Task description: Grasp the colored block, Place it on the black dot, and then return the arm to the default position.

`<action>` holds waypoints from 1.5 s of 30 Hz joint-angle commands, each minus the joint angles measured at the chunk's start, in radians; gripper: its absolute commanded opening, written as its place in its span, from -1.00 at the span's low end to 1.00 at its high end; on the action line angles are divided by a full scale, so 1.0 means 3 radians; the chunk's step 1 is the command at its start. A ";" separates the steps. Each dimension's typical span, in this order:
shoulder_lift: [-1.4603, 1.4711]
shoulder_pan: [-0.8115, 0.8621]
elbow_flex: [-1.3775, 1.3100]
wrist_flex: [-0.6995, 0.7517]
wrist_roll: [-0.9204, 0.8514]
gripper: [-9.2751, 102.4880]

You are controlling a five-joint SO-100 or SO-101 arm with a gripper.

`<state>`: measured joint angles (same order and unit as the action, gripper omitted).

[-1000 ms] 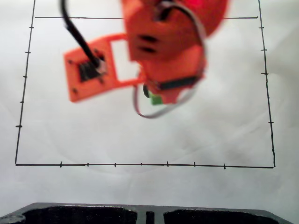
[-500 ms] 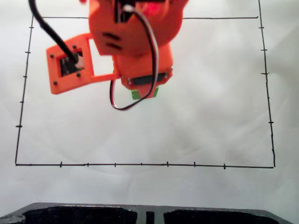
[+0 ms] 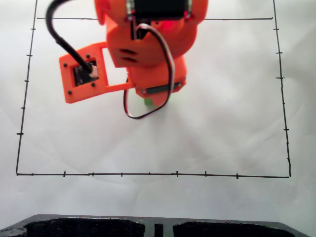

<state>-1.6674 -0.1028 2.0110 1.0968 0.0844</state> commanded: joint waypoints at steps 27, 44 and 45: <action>-0.2690 0.0082 0.0608 0.0972 -0.0511 0.06; -0.5241 0.0547 0.2183 0.0787 -0.0895 -0.71; -0.5333 0.0547 0.2281 0.0752 -0.0859 -0.79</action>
<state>-3.2152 0.0598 2.6584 1.3468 -0.1902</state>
